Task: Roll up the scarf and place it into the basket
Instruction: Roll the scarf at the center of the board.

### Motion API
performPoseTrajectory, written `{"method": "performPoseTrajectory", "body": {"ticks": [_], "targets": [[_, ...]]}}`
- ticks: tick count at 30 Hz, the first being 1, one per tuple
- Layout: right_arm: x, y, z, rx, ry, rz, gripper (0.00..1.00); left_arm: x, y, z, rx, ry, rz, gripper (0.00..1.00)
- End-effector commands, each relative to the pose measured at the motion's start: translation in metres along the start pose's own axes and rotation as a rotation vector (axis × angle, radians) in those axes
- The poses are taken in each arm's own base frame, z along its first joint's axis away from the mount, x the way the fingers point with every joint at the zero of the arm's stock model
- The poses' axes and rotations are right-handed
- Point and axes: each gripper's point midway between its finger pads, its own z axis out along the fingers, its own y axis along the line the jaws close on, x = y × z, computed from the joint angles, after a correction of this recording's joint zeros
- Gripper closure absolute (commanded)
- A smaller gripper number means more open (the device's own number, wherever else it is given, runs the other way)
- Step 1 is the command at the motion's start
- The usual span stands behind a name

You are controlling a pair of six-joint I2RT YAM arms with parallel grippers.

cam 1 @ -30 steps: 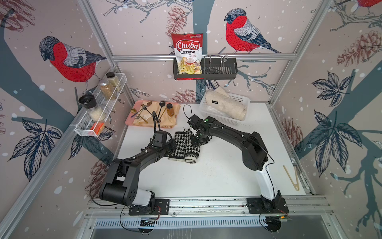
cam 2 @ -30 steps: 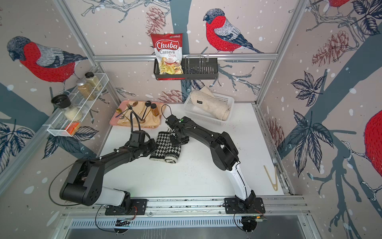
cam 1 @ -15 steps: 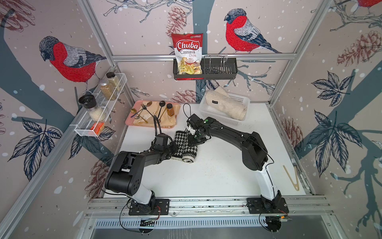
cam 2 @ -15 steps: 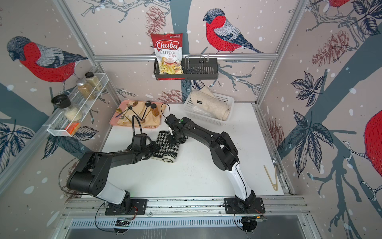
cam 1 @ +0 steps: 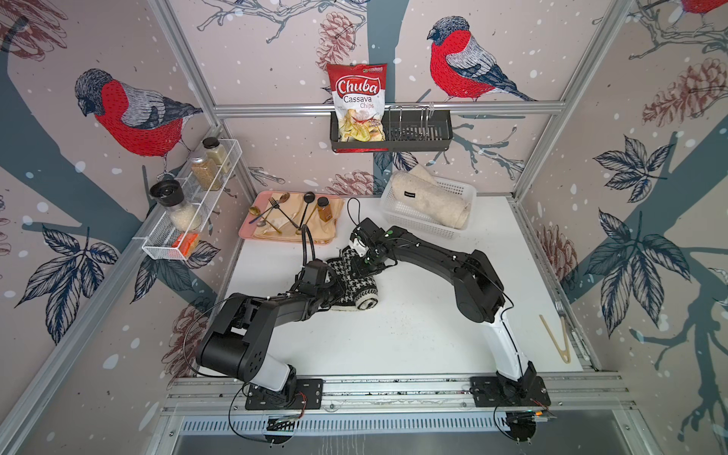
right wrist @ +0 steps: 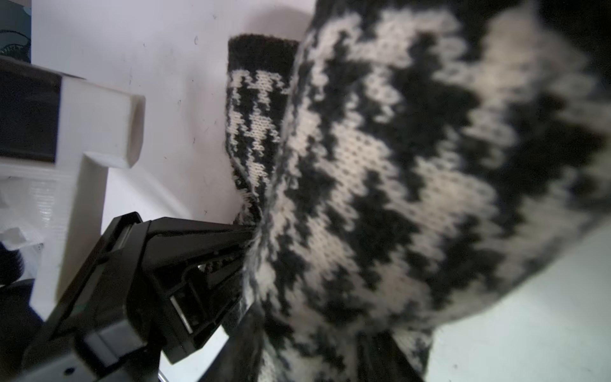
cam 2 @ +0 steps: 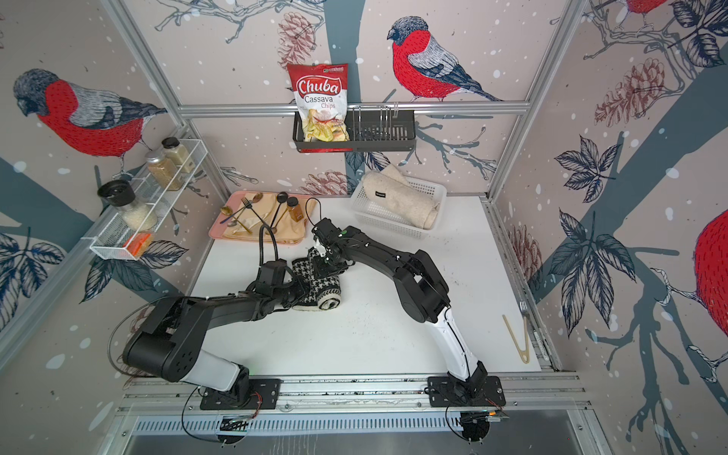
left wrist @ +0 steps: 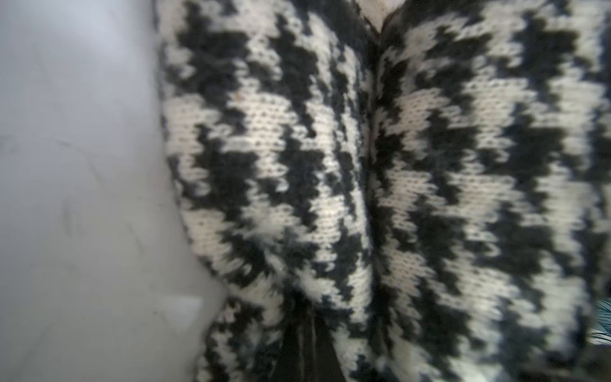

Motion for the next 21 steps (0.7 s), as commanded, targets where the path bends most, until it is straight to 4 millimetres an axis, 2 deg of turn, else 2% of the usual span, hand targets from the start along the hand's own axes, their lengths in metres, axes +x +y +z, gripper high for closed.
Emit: {"method": "performPoseTrajectory", "body": {"ticks": [1, 7, 15, 18, 21], "targets": [[-0.004, 0.019, 0.006, -0.089, -0.013, -0.007, 0.54, 0.025, 0.021, 0.002, -0.087, 0.097, -0.034, 1.00], [0.000, 0.042, 0.009, -0.192, -0.030, -0.019, 0.54, 0.026, 0.018, 0.006, -0.088, 0.105, -0.031, 1.00], [0.010, 0.036, 0.029, -0.223, -0.007, 0.007, 0.55, 0.021, 0.011, -0.002, -0.092, 0.090, -0.024, 1.00], [0.017, 0.027, 0.040, -0.205, 0.019, 0.020, 0.55, 0.011, 0.011, -0.017, -0.141, 0.048, -0.015, 1.00], [0.020, 0.022, 0.042, -0.204, 0.020, 0.024, 0.55, -0.010, 0.012, -0.041, -0.178, -0.048, -0.023, 1.00]]}}
